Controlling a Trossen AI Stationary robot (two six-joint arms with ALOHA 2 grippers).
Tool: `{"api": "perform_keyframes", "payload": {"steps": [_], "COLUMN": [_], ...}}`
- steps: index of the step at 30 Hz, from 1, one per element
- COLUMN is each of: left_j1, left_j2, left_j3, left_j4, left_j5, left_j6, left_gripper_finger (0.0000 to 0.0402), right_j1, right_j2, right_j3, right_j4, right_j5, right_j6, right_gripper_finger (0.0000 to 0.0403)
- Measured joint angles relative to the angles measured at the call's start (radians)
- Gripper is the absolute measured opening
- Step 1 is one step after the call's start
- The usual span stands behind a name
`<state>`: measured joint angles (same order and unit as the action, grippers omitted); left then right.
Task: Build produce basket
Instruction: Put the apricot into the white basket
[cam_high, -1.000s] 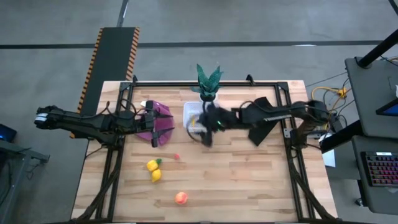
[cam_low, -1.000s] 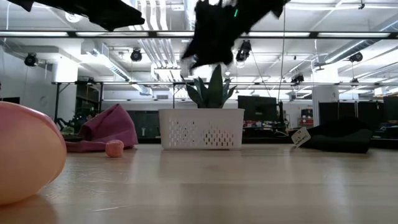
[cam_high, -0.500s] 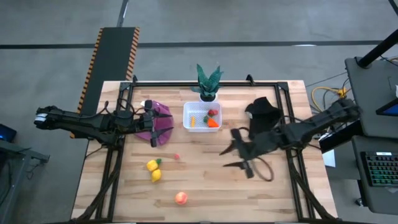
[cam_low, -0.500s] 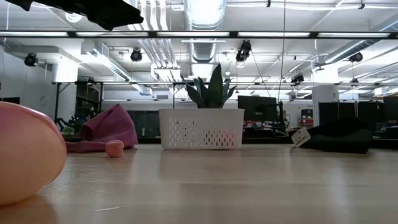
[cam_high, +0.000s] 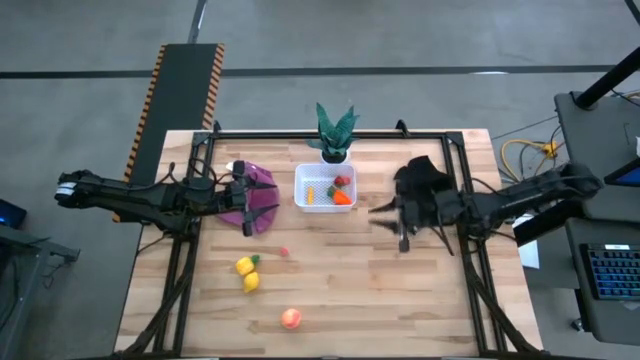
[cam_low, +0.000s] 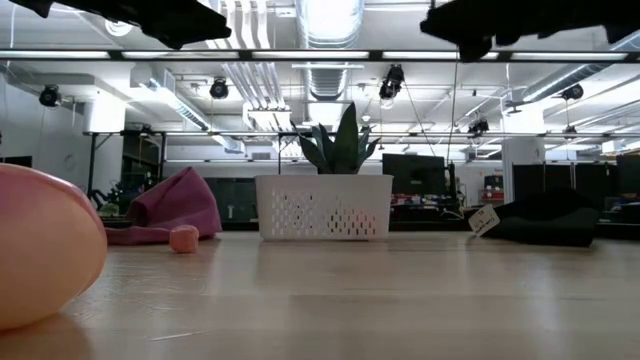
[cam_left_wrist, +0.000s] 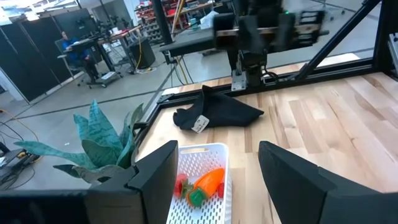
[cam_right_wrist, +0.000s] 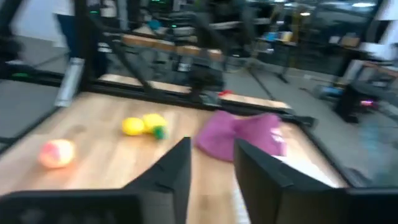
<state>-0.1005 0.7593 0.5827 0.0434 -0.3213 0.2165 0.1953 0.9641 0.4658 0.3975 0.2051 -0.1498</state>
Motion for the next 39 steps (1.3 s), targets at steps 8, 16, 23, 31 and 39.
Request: {"api": "perform_keyframes", "payload": {"steps": [8, 16, 23, 31, 39], "left_j1": [0.000, 0.000, 0.001, 0.002, -0.006], "left_j2": [-0.001, 0.006, 0.039, 0.121, 0.225], "left_j3": [0.001, 0.002, 0.002, 0.059, 0.182], "left_j4": [0.002, 0.036, 0.037, 0.054, -0.195], "left_j5": [-0.042, -0.052, -0.051, -0.073, 0.011], "left_j6": [0.008, 0.004, 0.069, 0.091, -0.162], "left_gripper_finger": [0.0209, 0.0209, 0.0210, 0.0285, 0.0353], "right_j1": [-0.038, -0.007, -0.008, -0.008, -0.008], "right_j2": [-0.188, -0.327, -0.335, -0.333, -0.333], "right_j3": [-0.001, -0.082, -0.092, -0.073, -0.072], "right_j4": [-0.198, -0.210, -0.132, -0.131, -0.134], "right_j5": [-0.041, -0.020, -0.020, -0.020, -0.020], "right_j6": [-0.019, -0.034, -0.069, -0.114, -0.113], "right_gripper_finger": [0.0014, 0.0012, 0.0013, 0.0013, 0.0013]}}
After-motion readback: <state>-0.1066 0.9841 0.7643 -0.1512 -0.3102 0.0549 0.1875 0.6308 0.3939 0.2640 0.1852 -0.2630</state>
